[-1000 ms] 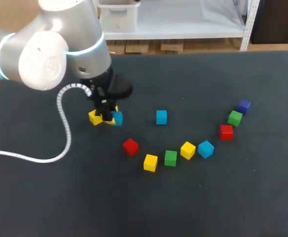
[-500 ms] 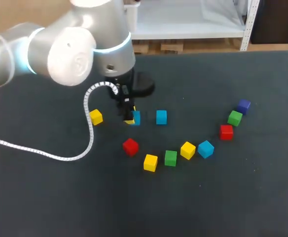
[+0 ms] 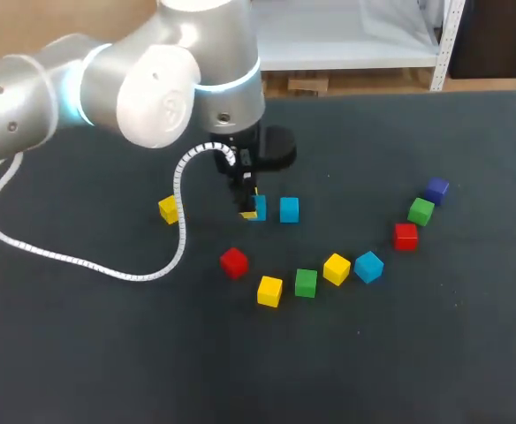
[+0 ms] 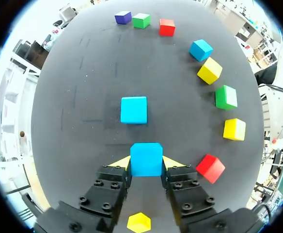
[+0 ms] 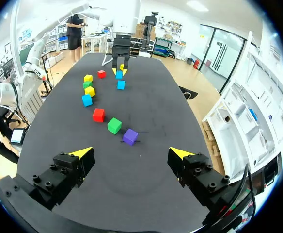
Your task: Place the blue cubes, place green cubes on the blue cubes, place the yellow cubes on the green cubes, then place the red cubes on the yellow cubes, and place purple cube on the red cubes.
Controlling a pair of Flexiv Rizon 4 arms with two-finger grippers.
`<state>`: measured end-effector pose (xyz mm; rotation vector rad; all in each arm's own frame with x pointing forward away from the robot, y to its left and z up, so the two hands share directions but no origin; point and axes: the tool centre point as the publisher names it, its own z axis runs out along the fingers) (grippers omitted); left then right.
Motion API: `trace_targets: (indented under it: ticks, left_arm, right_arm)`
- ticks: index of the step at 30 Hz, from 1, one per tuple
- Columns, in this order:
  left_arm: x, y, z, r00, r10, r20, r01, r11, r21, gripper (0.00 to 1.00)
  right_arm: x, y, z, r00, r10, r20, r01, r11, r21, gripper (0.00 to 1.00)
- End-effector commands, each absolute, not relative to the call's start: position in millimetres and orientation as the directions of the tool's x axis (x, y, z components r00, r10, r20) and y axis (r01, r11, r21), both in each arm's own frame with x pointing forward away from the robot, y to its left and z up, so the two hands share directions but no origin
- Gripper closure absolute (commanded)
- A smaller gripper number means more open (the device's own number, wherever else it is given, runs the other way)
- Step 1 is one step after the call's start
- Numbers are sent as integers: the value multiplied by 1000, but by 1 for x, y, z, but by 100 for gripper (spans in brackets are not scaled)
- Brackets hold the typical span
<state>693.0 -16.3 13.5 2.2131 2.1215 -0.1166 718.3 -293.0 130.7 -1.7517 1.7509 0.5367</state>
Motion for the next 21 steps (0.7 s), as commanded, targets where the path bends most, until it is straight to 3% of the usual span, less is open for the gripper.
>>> trace_targets:
  ticks: [1, 21]
  left_arm:
    - [693, -22, 11, 40, 994, -101, 999, -41, -3, 100]
    - [707, -25, 2, 43, 997, -70, 999, -42, 15, 100]
  right_arm:
    - [718, -293, 130, 50, -748, -662, -990, 49, -130, 0]
    - [718, -293, 130, 50, -748, -662, -990, 49, -130, 0]
